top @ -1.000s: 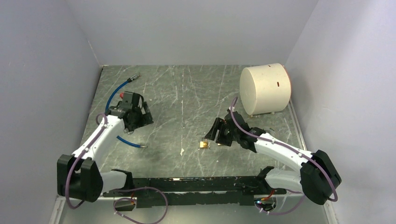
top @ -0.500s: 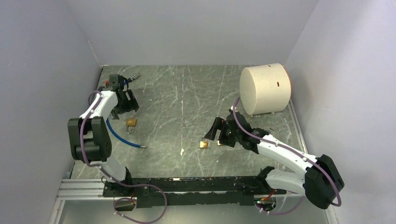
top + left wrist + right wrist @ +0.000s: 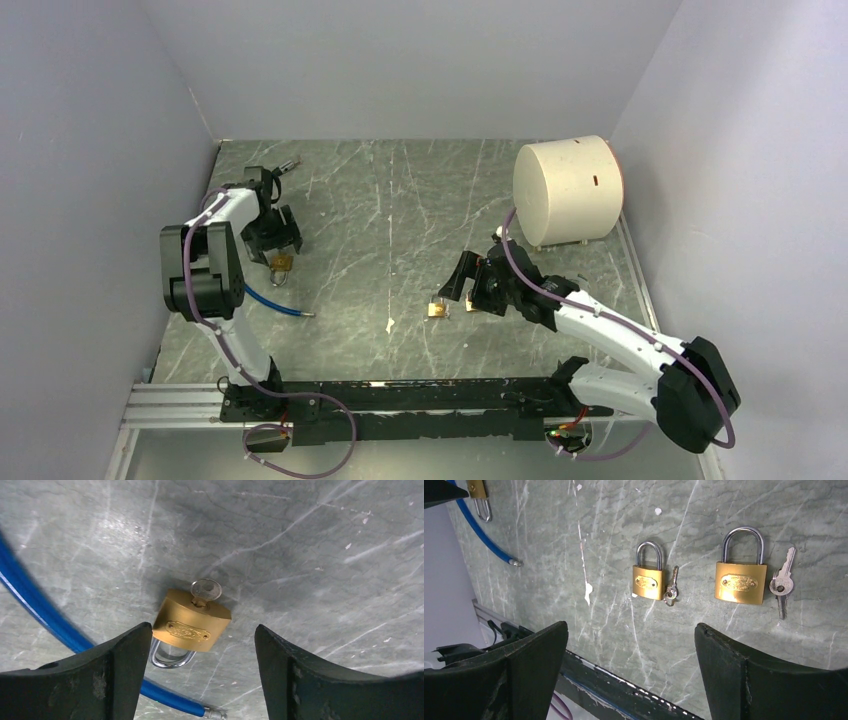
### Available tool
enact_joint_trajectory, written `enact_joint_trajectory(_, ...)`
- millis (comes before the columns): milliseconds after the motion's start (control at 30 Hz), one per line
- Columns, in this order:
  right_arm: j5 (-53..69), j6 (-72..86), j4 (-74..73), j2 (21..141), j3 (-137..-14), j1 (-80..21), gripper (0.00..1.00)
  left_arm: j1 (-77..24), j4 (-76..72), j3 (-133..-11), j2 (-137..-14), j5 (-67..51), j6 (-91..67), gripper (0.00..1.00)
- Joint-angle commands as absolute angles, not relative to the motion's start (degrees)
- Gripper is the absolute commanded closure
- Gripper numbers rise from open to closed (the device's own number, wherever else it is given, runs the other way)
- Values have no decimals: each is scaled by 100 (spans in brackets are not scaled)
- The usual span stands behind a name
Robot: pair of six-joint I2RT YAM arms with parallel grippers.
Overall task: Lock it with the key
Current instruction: Move the lock to the center of the board.
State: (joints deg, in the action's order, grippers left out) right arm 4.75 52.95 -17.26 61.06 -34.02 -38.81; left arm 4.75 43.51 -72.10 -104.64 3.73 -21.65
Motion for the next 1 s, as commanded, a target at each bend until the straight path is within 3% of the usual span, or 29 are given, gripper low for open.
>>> enact_joint_trajectory(0, 442, 5226, -1697, 6139, -3612, -3863, 1, 510, 4385, -7302, -10552, -134, -1970, 23)
enact_joint_trajectory(333, 580, 5226, -1564, 6273, -3563, -3860, 1, 505, 4159, -7179, -10627, -696, -1760, 34)
enact_joint_trajectory(800, 628, 5203, -1557, 6331, -3537, -3859, 1, 501, 4180, -7229, -10794, -9, -2096, 27)
enact_joint_trajectory(967, 667, 5212, -1530, 6363, -3520, -3859, 1, 501, 4088, -7269, -10932, -35, -2079, 37)
